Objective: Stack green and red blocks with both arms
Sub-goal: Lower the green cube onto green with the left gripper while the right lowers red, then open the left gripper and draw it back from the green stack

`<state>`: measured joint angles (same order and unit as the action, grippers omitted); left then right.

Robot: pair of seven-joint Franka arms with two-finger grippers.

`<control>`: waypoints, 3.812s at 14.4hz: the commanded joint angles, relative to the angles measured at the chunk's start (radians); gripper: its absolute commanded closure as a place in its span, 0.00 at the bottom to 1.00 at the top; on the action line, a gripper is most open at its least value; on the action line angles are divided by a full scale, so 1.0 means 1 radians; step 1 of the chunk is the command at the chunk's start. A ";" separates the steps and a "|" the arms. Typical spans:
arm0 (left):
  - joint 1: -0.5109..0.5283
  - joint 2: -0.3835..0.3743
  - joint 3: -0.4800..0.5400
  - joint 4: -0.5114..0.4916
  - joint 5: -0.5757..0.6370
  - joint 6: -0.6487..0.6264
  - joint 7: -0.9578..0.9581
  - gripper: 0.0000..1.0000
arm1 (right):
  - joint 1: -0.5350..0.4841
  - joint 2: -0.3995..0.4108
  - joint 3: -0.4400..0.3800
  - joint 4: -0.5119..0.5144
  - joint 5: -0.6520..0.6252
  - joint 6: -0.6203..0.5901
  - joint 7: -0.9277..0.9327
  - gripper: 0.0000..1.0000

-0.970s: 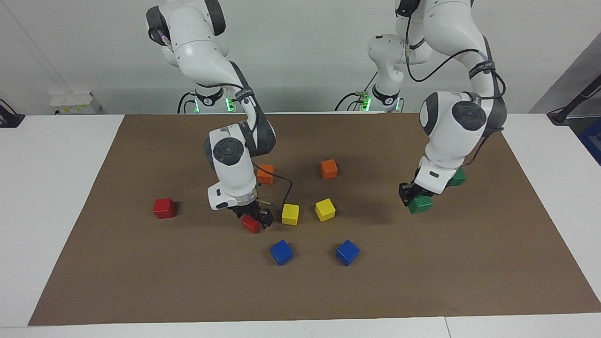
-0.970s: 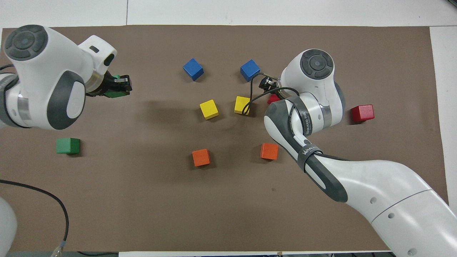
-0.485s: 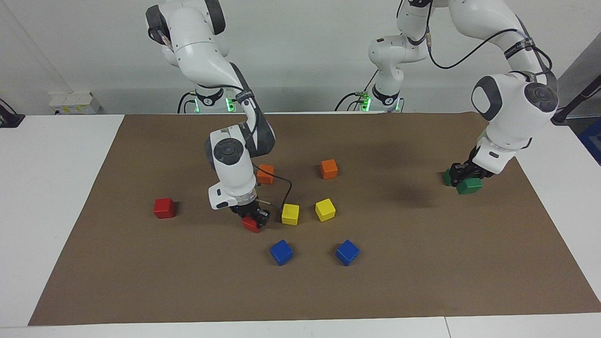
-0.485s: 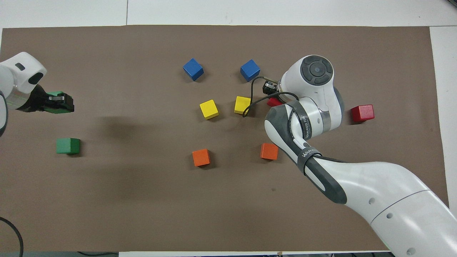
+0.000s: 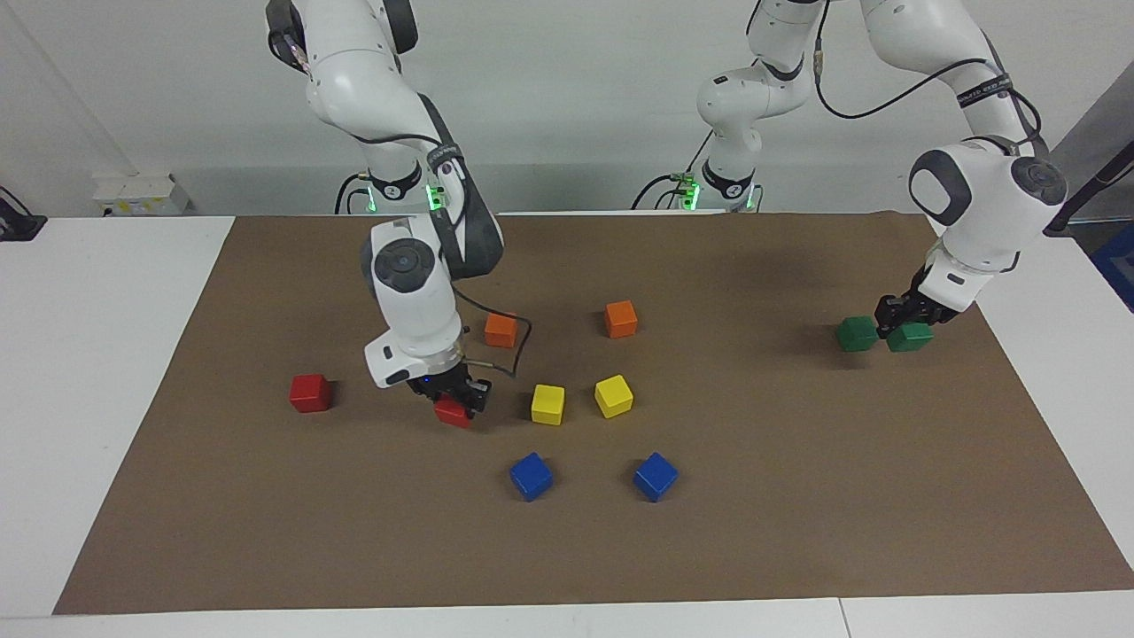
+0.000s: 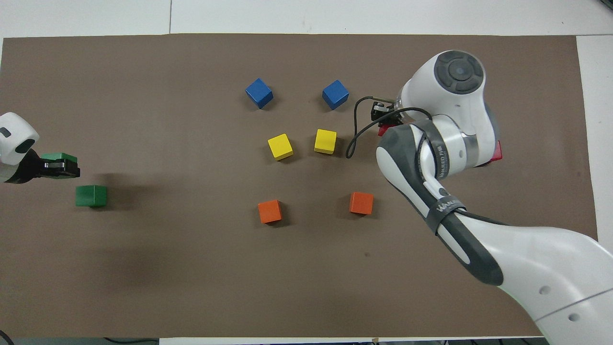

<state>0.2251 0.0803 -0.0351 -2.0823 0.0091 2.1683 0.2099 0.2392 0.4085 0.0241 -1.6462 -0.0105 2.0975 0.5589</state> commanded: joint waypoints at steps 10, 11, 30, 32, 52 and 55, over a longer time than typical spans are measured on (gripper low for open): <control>0.022 -0.102 -0.008 -0.200 -0.029 0.108 0.011 1.00 | -0.300 -0.264 0.010 -0.171 -0.003 -0.121 -0.657 1.00; 0.022 -0.103 -0.008 -0.203 -0.035 0.111 0.012 1.00 | -0.311 -0.269 0.010 -0.188 -0.003 -0.102 -0.668 1.00; 0.026 -0.139 -0.006 -0.297 -0.040 0.188 0.072 1.00 | -0.393 -0.211 0.010 -0.368 0.000 0.187 -0.729 1.00; 0.028 -0.145 -0.005 -0.306 -0.040 0.189 0.083 0.01 | -0.394 -0.217 0.011 -0.380 0.000 0.185 -0.732 1.00; -0.006 -0.070 -0.016 0.211 -0.040 -0.185 0.040 0.00 | -0.380 -0.224 0.011 -0.435 0.000 0.260 -0.738 1.00; -0.050 -0.070 -0.016 0.274 -0.040 -0.244 -0.058 0.00 | -0.380 -0.224 0.011 -0.435 0.000 0.265 -0.738 1.00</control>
<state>0.2044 -0.0109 -0.0584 -1.8752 -0.0212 1.9830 0.2149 -0.1292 0.2029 0.0260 -2.0462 -0.0110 2.3288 -0.1463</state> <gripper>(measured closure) 0.000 0.449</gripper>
